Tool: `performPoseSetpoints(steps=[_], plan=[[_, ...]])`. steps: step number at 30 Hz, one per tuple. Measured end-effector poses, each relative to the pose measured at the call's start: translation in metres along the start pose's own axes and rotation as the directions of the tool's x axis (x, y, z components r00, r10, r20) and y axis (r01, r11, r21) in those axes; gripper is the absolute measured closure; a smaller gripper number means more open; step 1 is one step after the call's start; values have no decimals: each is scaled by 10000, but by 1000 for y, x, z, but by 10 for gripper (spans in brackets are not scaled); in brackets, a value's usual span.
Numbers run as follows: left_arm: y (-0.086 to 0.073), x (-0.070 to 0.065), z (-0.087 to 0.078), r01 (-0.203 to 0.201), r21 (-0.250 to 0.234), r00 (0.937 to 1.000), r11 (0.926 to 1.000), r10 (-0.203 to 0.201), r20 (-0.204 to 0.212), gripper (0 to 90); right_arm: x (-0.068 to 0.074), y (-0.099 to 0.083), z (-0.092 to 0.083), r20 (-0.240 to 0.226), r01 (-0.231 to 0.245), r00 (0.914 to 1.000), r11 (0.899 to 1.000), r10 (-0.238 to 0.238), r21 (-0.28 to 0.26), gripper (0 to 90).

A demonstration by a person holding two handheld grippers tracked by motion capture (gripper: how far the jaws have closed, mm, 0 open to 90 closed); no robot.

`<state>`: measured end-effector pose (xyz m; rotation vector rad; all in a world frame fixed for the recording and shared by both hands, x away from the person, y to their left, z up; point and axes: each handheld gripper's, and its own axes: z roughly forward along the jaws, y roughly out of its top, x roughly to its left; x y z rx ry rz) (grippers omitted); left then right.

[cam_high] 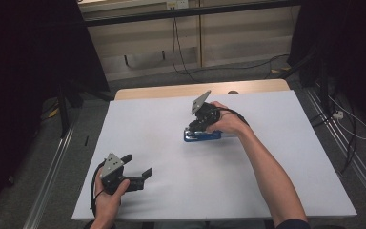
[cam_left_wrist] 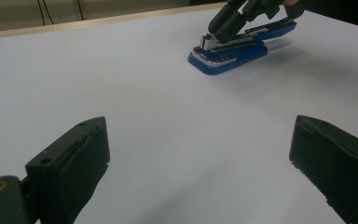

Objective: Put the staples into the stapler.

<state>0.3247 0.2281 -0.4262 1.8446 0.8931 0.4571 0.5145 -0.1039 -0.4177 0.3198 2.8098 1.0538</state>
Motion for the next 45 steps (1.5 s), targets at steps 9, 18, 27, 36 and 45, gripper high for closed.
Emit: performPoseSetpoints(steps=[9, 18, 27, 36, 45], plan=[[0, 0, 0, -5, 13, 10000, 10000, 5, 6, 50, 0, 1, 0, 123, -242, 9996, 9996, 244, -154, 760], [0, 0, 0, 0, 0, 10000, 10000, 0, -2, 50, -1, -1, -4, 421, -806, 9957, 9961, 821, -364, 667], [0, 1, 0, -17, 13, 10000, 10000, 17, -25, 50, 2, -9, -6, 1187, -1375, 9818, 9859, 1483, -951, 472], [0, 1, 1, -7, 15, 10000, 10000, 7, -34, 50, 8, -20, -14, 1468, -2619, 9456, 9471, 2903, -1855, 272], [0, 0, 1, -12, 87, 9999, 10000, 13, -119, 50, 12, -30, -24, 1872, -3103, 9140, 9175, 3599, -2487, 182]])
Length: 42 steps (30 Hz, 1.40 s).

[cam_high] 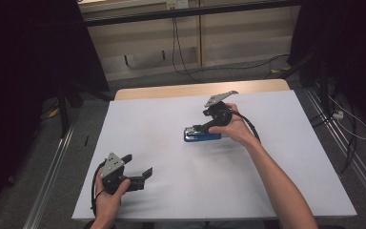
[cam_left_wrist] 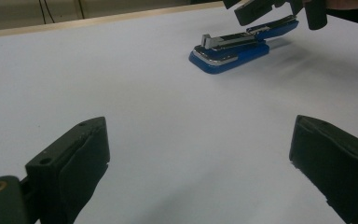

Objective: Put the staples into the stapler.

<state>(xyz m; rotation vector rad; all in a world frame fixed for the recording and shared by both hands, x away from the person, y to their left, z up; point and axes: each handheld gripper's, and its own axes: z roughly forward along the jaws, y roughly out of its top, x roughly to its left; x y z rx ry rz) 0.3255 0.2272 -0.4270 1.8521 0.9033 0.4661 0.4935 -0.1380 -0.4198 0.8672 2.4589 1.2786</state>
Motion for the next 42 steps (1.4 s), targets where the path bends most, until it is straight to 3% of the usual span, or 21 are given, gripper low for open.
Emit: performPoseSetpoints(steps=[10, 18, 21, 28, 34, 42], plan=[[0, 1, -2, -31, 28, 10000, 10000, 31, -74, 50, 3, -7, -7, 431, -738, 9961, 9955, 764, -592, 113], [0, 1, -1, 45, -29, 10000, 10000, -45, -44, 50, 5, -16, -17, 985, -865, 9906, 9921, 954, -906, 86], [0, 2, -2, 33, -16, 10000, 10000, -33, -74, 50, 5, -19, -25, 1311, -1130, 9831, 9867, 1282, -1170, 63], [0, 1, -1, 66, -30, 9999, 10000, -67, -103, 50, 6, -25, -37, 1823, -1247, 9720, 9830, 1484, -1351, 55], [0, 1, -1, 93, -36, 9999, 9999, -94, -121, 50, 8, -32, -44, 1816, -1425, 9687, 9780, 1694, -1521, 58], [0, 1, -1, 111, -56, 9999, 9999, -111, -126, 50, 14, -43, -54, 2168, -1597, 9553, 9678, 2011, -1944, 56]])
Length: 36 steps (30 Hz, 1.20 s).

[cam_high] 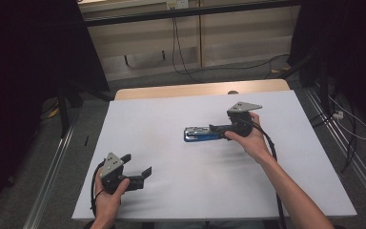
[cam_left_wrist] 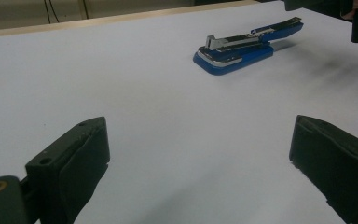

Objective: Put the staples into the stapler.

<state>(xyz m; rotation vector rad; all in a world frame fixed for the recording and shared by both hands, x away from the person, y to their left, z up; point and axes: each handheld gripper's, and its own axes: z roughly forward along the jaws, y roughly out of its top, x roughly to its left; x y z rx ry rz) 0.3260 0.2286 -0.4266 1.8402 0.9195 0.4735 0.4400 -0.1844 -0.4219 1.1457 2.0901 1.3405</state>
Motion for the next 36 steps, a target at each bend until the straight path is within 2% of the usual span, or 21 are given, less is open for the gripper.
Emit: performPoseSetpoints(steps=[2, 3, 6, 8, 10, 17, 25, 36], plan=[[0, 0, 0, -6, -4, 10000, 10000, 6, 6, 50, 1, -1, -1, -90, -60, 9999, 10000, 60, 0, 58], [0, 1, 0, 14, -1, 10000, 10000, -14, -2, 50, 2, -4, -2, -9, -186, 9998, 9998, 186, -16, 74], [-1, 2, 0, 174, -77, 9998, 9998, -175, -22, 50, 5, -6, -5, 73, -167, 9998, 9999, 167, 5, 76], [-1, 3, -1, 41, 41, 10000, 10000, -41, -48, 50, 6, -7, -8, 142, -218, 9997, 9997, 219, -84, 74], [-1, 3, -1, 151, -16, 9999, 9999, -151, -73, 50, 6, -9, -12, 343, -271, 9990, 9995, 277, -169, 69], [-2, 3, -3, 147, -77, 9999, 9999, -147, -53, 50, 3, -18, -24, 803, -493, 9954, 9982, 520, -354, 69], [-1, 1, -3, 36, -66, 10000, 10000, -36, -50, 50, 6, -27, -36, 846, -158, 9962, 9979, 211, -634, 57], [0, 1, -3, 35, -63, 10000, 10000, -35, -30, 50, 6, -37, -51, 1204, -290, 9919, 9953, 401, -925, 41]])
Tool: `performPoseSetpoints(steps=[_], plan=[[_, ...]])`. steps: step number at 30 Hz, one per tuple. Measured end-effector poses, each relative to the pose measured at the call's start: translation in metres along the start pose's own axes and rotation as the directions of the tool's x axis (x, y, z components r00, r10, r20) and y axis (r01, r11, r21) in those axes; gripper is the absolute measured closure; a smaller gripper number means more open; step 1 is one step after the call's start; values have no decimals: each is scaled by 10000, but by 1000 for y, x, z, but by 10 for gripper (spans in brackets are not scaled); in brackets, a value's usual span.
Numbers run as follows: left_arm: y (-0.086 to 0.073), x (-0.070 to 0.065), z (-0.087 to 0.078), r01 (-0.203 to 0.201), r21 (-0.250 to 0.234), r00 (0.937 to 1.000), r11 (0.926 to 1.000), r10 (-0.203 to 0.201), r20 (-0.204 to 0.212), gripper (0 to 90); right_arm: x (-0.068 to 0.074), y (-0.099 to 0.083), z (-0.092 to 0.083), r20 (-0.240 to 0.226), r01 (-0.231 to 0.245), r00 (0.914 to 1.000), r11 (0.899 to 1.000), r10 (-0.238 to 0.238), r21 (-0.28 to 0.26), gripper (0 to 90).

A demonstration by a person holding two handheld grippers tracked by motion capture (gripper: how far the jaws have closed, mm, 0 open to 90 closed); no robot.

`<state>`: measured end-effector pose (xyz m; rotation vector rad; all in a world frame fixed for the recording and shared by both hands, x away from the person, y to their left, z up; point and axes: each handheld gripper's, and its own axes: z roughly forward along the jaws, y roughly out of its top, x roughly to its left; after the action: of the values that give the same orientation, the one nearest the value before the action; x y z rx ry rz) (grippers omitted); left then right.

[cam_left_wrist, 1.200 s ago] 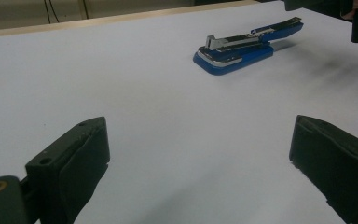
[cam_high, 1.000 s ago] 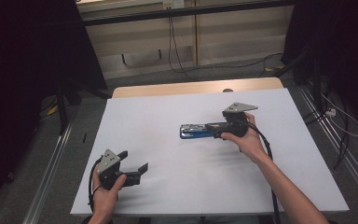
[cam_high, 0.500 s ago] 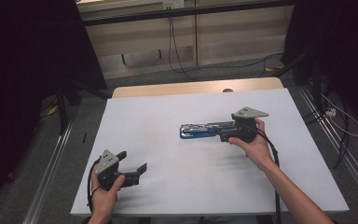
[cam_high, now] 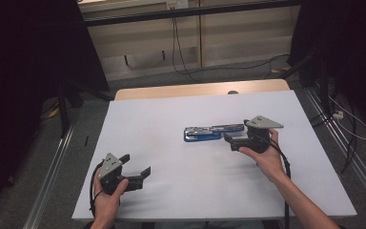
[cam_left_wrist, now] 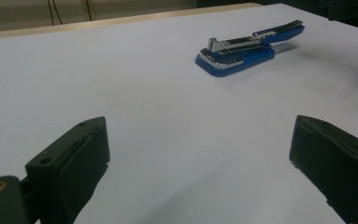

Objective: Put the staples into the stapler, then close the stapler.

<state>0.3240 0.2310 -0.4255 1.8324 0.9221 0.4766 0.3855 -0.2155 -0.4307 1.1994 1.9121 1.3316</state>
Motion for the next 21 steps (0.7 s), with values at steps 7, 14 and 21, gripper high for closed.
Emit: performPoseSetpoints(steps=[7, 14, 21], plan=[[1, -2, 2, -29, 52, 10000, 10000, 28, 86, 50, -3, -1, -5, -43, -70, 10000, 9998, 71, 190, 21], [0, 2, 6, 16, 172, 10000, 9999, -16, -31, 50, -10, -2, -13, 262, -197, 9995, 9998, 197, 13, 30], [1, -1, 6, -26, 129, 9999, 9999, 24, 144, 49, -19, -8, -19, 563, -288, 9980, 9996, 288, -14, 70]])
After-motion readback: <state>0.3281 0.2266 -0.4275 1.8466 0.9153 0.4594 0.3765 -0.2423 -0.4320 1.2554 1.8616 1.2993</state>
